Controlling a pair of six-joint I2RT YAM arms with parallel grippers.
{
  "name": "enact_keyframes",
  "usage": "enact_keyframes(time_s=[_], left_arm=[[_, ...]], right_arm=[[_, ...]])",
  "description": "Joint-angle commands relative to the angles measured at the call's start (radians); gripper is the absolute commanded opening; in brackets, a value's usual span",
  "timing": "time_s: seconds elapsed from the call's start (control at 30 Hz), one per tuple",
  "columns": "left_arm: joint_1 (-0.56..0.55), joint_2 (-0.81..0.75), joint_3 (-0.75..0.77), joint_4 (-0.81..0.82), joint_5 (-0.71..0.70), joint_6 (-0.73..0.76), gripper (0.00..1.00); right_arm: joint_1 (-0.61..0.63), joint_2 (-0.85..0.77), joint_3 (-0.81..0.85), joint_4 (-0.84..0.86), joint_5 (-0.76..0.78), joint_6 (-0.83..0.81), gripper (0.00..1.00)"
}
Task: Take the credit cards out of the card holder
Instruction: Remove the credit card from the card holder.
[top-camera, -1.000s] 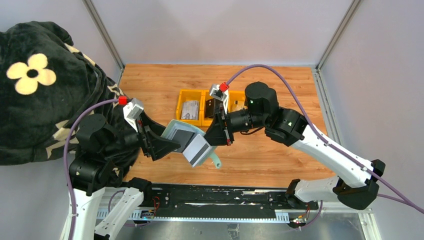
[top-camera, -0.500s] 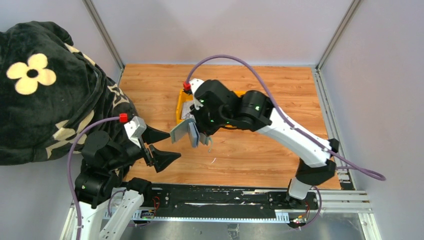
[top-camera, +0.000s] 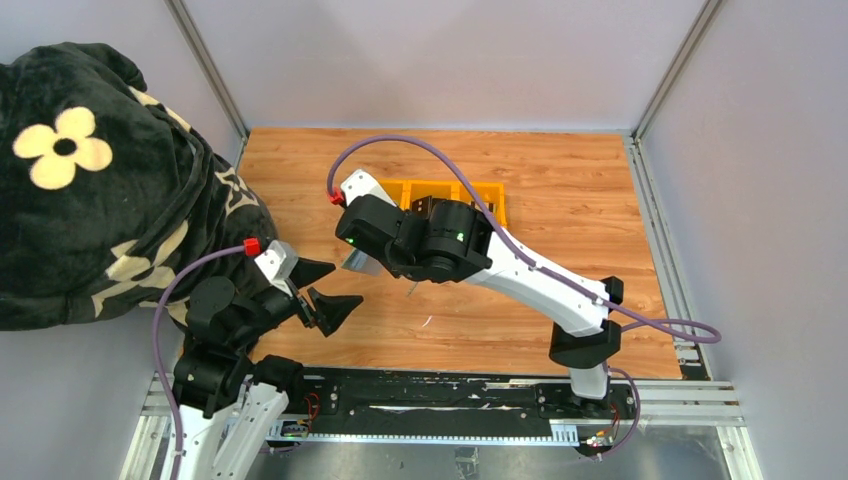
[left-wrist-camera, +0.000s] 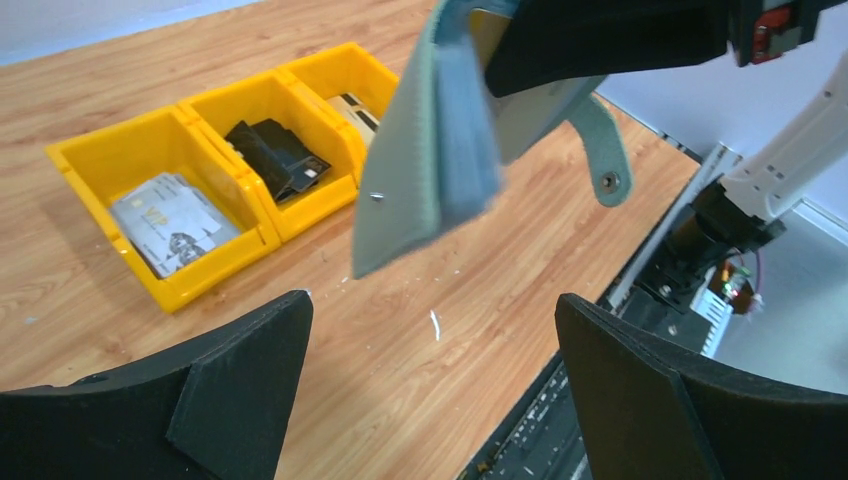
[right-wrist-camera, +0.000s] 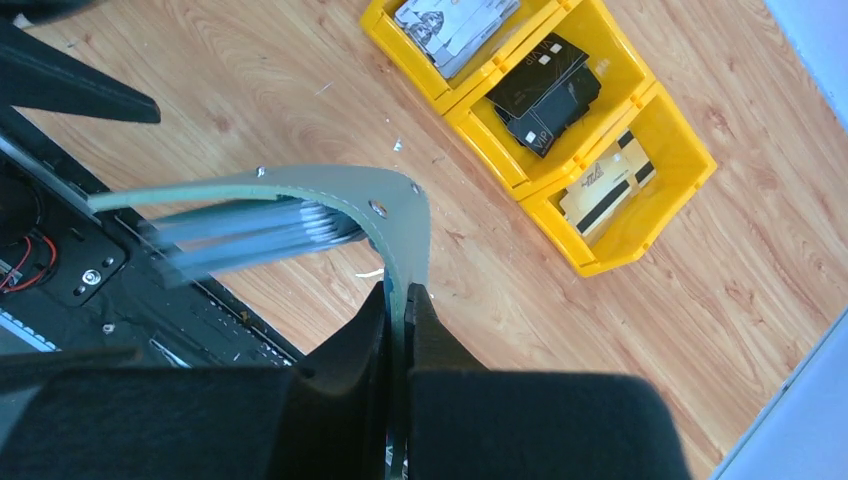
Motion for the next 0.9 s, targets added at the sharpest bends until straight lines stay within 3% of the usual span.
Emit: enact_keyframes(time_s=[0.0,0.17,0.3,0.53,0.67,0.87], left_arm=[[-0.003,-0.013,-0.026,0.079,-0.083,-0.008,0.99],[-0.004,0.013,-0.039,0.165,-0.162,-0.104,0.97],[-0.004,0.025,-0.045,0.285,0.041,-0.236,1.0],[-0.004,-0.025,-0.06,0.237,0.213,-0.105,1.0],[-0.004,-0.049,-0.085,0.231,0.164,-0.043,1.0],[-0.004,-0.042,-0.141,0.355,-0.036,-0.066,1.0]], right_arm=[[0.005,-0.082,-0.053,0.046,-0.014,-0.015,0.0],[0.003,-0.133,-0.085,0.079,-0.157,0.012,0.0],[0.004,-0.13,-0.083,0.066,-0.136,0.02,0.0],[0.006,-0.078,-0.045,0.062,-0.06,0.035,0.0],[0.015,-0.054,-0.009,0.082,-0.05,0.038,0.0],[0.03,-0.038,0.007,0.142,-0.068,0.035,0.0]])
